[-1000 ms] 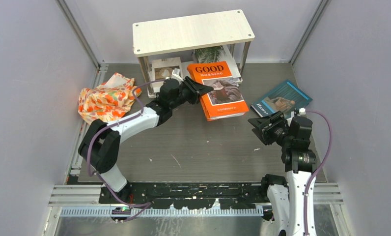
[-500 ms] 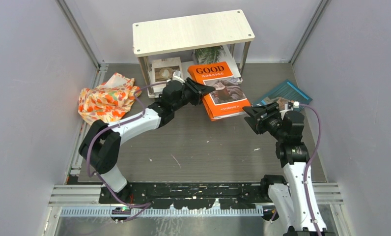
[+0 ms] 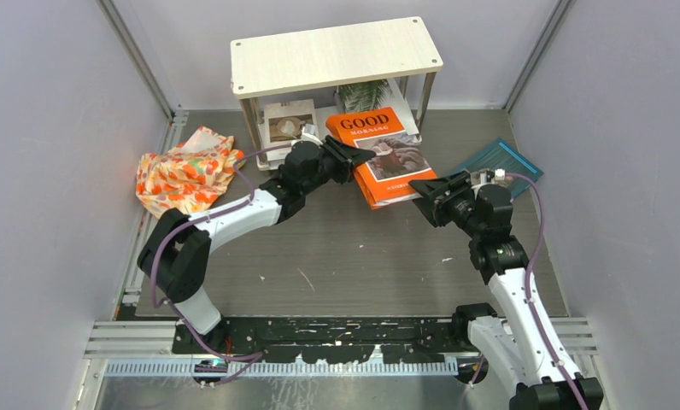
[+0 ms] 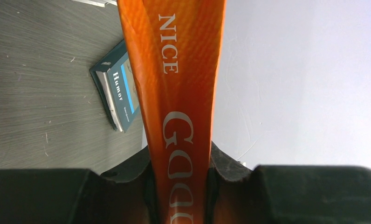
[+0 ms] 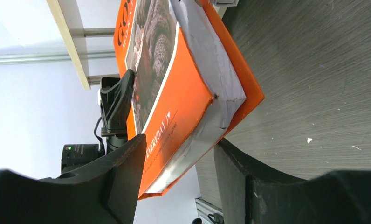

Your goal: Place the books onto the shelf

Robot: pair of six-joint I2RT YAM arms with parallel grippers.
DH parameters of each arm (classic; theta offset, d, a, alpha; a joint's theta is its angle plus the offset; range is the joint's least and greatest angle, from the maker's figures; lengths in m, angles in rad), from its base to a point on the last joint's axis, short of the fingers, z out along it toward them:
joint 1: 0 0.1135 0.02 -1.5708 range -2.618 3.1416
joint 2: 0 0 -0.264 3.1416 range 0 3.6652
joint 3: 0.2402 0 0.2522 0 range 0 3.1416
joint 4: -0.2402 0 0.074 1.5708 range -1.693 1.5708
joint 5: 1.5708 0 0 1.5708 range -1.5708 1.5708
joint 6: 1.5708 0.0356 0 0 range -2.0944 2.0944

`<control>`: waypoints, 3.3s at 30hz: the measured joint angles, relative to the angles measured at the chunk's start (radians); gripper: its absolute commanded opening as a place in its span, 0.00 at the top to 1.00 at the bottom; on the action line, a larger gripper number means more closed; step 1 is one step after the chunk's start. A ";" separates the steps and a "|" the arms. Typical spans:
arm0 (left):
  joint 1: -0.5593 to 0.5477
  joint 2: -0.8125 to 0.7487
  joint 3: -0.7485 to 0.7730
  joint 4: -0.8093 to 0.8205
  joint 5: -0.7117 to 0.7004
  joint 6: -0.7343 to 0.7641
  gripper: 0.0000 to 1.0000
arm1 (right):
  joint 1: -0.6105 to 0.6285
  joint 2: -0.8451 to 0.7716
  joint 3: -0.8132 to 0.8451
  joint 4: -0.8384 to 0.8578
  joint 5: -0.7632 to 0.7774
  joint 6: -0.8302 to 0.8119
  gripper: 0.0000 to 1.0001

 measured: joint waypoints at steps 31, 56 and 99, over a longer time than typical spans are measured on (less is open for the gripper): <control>-0.004 -0.048 -0.023 -0.077 -0.007 0.056 0.23 | 0.072 0.108 -0.083 0.332 0.106 0.149 0.84; 0.074 -0.513 -0.240 -0.452 -0.037 0.297 0.13 | 0.143 0.416 -0.108 0.700 0.325 0.180 0.84; 0.082 -0.772 -0.240 -0.831 -0.026 0.581 0.12 | 0.221 1.083 0.244 1.130 0.650 0.129 0.44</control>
